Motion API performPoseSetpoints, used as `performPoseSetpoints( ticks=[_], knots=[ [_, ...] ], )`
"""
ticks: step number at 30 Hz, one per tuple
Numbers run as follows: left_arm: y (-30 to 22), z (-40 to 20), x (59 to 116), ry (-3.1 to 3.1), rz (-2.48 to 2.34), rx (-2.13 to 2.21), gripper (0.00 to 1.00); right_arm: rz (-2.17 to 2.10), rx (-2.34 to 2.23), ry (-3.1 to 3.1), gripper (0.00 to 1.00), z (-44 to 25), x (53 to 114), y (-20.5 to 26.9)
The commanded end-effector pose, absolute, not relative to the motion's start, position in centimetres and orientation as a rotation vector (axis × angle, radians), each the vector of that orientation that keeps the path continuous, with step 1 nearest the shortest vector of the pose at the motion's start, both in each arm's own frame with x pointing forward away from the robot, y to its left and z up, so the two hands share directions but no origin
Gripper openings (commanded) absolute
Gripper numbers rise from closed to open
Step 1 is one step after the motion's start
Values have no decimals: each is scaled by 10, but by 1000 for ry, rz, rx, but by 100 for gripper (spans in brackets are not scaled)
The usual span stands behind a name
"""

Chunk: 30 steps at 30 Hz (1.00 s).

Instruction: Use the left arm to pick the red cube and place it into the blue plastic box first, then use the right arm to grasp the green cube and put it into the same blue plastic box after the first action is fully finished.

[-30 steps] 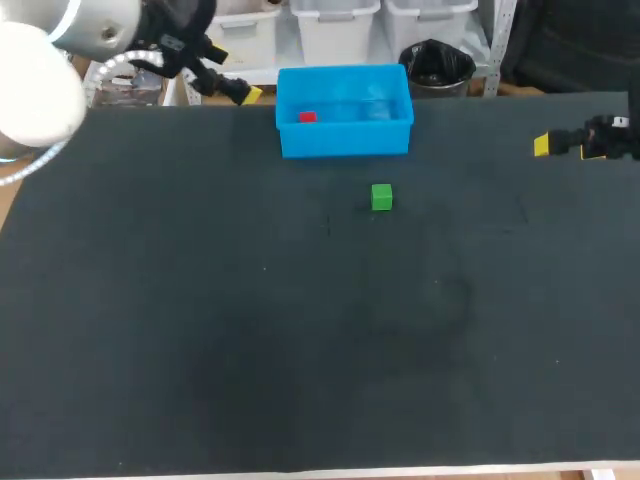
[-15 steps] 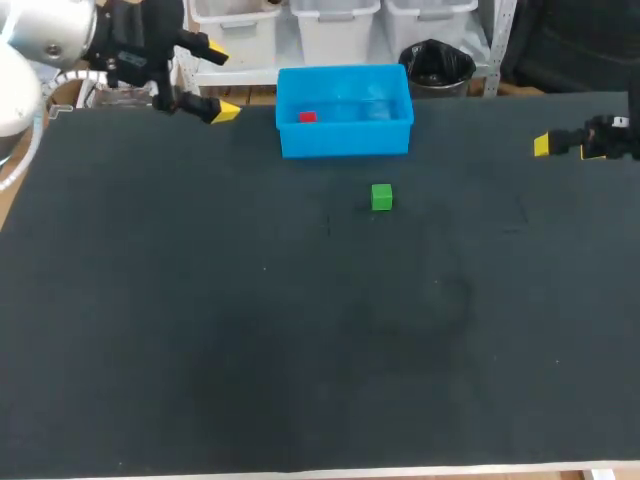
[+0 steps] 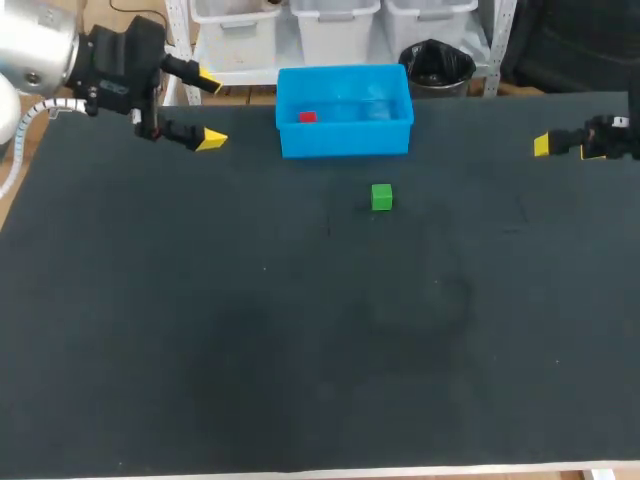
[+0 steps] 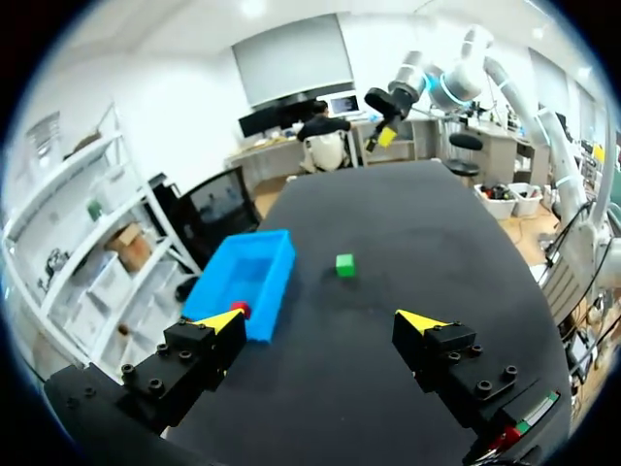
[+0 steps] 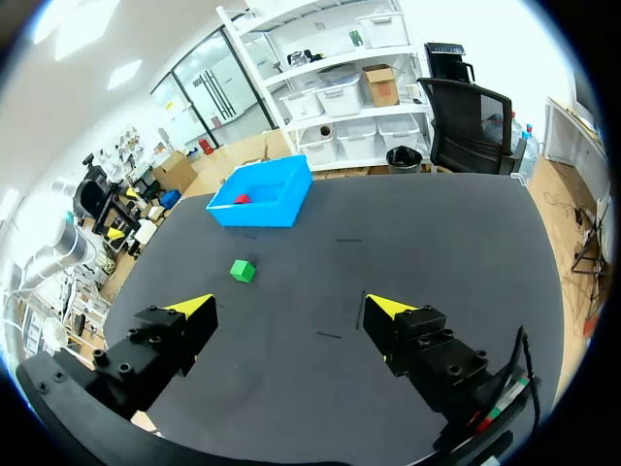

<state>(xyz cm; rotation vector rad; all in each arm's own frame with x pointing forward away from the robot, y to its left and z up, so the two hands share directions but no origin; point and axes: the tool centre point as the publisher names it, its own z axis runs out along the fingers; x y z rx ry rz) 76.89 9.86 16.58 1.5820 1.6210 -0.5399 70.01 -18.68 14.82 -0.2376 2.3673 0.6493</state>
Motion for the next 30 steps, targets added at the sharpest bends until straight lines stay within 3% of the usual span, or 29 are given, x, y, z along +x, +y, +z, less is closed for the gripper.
performPoseSetpoints(
  ticks=[1, 24, 30],
  knots=[
    [102, 165, 767, 1622, -522, 1609, 100, 646, -236, 2369, 100, 149, 700, -186],
    [102, 165, 767, 1614, -515, 1626, 100, 646, -236, 2369, 100, 149, 700, -186],
    [102, 165, 767, 1614, -515, 1626, 100, 602, -260, 2439, 100, 148, 718, -149]
  ],
)
